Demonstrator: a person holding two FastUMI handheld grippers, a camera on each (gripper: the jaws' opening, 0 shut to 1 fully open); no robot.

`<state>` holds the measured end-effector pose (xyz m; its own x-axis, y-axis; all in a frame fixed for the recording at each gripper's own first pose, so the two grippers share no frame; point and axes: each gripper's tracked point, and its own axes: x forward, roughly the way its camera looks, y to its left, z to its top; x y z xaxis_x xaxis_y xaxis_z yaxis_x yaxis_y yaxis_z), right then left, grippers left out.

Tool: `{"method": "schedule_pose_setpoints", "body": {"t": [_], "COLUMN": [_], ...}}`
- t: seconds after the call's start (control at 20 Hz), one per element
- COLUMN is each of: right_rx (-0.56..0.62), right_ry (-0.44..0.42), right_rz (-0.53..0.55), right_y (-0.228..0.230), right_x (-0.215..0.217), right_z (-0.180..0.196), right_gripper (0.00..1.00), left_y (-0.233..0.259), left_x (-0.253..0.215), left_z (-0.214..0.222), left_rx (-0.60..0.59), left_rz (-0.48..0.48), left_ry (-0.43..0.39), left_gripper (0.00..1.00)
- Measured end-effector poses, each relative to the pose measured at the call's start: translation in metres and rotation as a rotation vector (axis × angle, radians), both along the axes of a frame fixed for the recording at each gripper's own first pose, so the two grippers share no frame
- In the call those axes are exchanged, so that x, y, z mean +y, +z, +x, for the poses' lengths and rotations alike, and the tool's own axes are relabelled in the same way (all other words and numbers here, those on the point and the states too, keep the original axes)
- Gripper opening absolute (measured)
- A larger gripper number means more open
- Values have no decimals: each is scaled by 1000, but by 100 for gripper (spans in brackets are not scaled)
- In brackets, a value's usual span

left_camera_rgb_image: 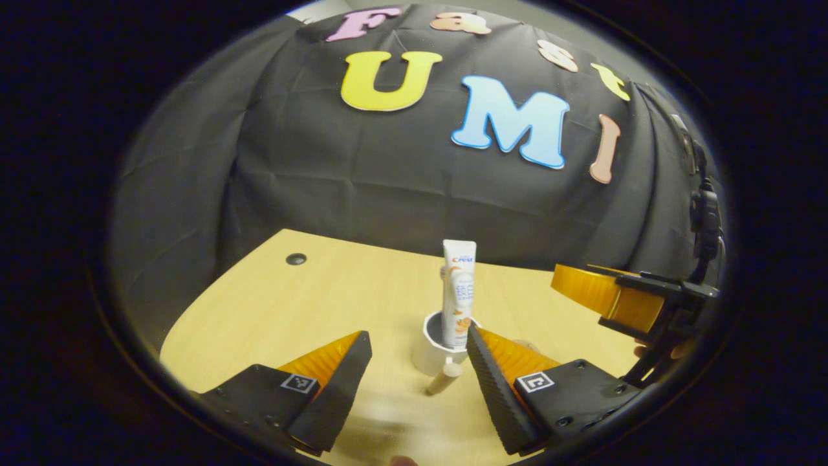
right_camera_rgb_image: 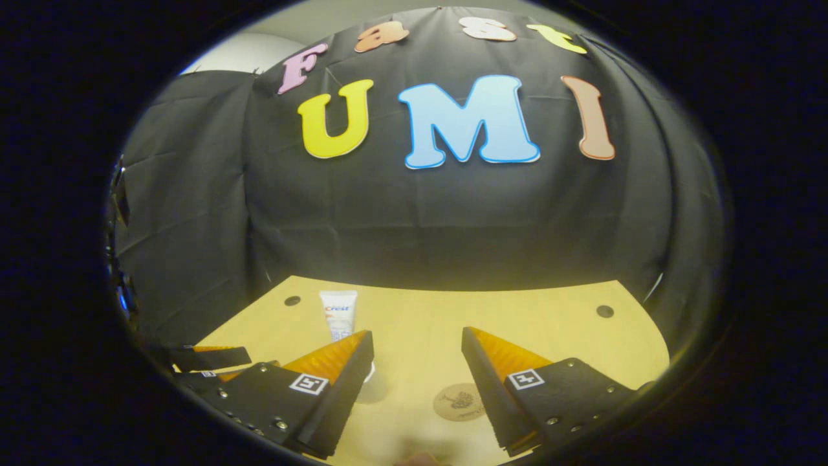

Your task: Put the toothbrush and toothpaste on the desktop into the cup, then pick up the cup and place it on the coaster on the desktop.

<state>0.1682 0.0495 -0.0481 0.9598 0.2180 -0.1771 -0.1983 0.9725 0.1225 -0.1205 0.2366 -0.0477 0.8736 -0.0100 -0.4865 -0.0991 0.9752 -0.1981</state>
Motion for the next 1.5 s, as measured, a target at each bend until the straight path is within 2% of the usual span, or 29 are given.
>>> {"method": "schedule_pose_setpoints", "body": {"t": [0.1,0.15,0.25,0.35,0.4,0.6,0.65,0.75,0.85,0.9,1.0,1.1,1.15,1.35,1.45,1.5], "right_rx": [20,31,51,69,76,120,131,152,173,185,203,214,219,229,236,241], "right_ry": [-26,-37,-59,-80,-92,-125,-132,-143,-153,-160,-173,-190,-195,-198,-196,-193], "right_rz": [13,20,35,51,59,81,84,92,104,110,121,124,127,132,132,131], "right_y": [-5,-9,-15,-21,-24,-37,-41,-47,-52,-55,-60,-64,-65,-66,-68,-68], "right_x": [-14,-21,-34,-45,-51,-72,-76,-85,-92,-96,-104,-113,-114,-114,-114,-112], "right_z": [-7,-9,-14,-15,-15,-13,-11,-6,-1,2,5,9,10,10,11,11], "right_gripper": [85,85,85,89,85,85,85,85,85,85,85,82,85,85,85,85], "left_y": [-10,-18,-31,-49,-58,-88,-93,-103,-118,-126,-137,-146,-149,-162,-167,-169], "left_x": [-16,-24,-37,-40,-41,-42,-41,-39,-41,-42,-43,-44,-44,-40,-36,-35], "left_z": [7,10,13,13,15,26,31,40,48,48,51,53,55,61,62,60], "left_rx": [55,95,175,250,277,377,390,415,449,467,499,520,526,550,561,567], "left_rz": [-1,3,-11,-36,-45,-35,-28,-1,6,7,8,19,25,40,40,39], "left_ry": [-52,-74,-109,-117,-116,-125,-125,-130,-142,-147,-157,-164,-168,-168,-160,-156], "left_gripper": [92,96,96,96,96,96,99,93,96,93,93,96,96,98,83,87]}}
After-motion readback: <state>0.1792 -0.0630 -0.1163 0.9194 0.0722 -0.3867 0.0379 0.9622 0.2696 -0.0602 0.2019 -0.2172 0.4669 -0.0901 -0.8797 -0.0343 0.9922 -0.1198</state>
